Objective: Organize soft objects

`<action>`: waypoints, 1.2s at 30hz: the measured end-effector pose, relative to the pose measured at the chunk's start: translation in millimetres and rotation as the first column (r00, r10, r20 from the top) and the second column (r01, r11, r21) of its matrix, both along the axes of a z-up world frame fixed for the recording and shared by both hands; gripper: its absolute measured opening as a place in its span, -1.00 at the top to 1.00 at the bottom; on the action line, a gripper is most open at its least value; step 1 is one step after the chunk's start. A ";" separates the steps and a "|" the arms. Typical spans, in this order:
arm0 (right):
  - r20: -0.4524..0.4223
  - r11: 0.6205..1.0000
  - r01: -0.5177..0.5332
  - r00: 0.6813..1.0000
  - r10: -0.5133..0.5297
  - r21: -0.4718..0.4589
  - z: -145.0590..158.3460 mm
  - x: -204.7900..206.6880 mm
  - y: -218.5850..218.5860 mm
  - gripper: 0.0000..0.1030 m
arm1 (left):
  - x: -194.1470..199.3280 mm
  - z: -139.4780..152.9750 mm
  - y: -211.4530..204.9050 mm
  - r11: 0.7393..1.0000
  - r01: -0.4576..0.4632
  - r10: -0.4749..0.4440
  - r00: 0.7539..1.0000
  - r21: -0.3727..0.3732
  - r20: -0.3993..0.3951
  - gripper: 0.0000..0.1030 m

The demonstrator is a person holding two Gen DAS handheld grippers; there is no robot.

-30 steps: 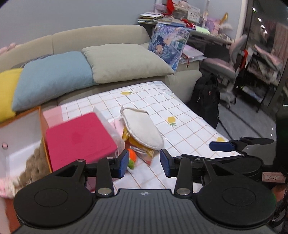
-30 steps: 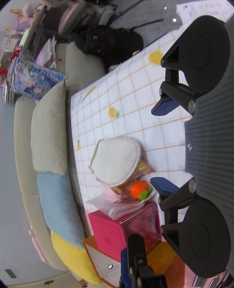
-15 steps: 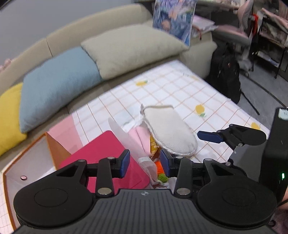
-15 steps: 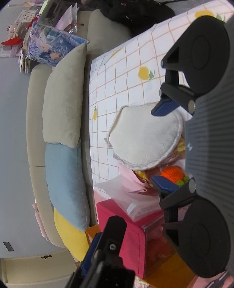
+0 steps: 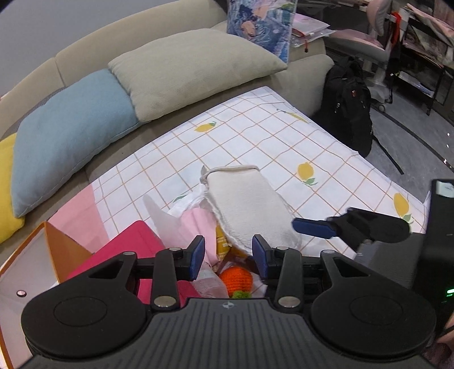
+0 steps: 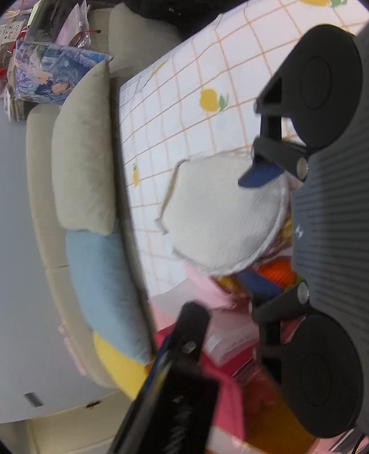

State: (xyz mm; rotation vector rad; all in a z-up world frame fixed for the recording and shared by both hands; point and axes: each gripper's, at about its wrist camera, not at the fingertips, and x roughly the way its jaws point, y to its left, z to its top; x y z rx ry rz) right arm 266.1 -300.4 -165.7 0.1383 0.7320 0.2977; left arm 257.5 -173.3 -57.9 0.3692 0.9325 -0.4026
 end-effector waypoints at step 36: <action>-0.392 0.867 0.492 0.815 -0.427 0.079 -4.9 -44.3 -118.1 0.70 | 6.0 -47.1 -21.2 0.889 -0.393 0.361 0.917 -0.235 -0.169 -0.09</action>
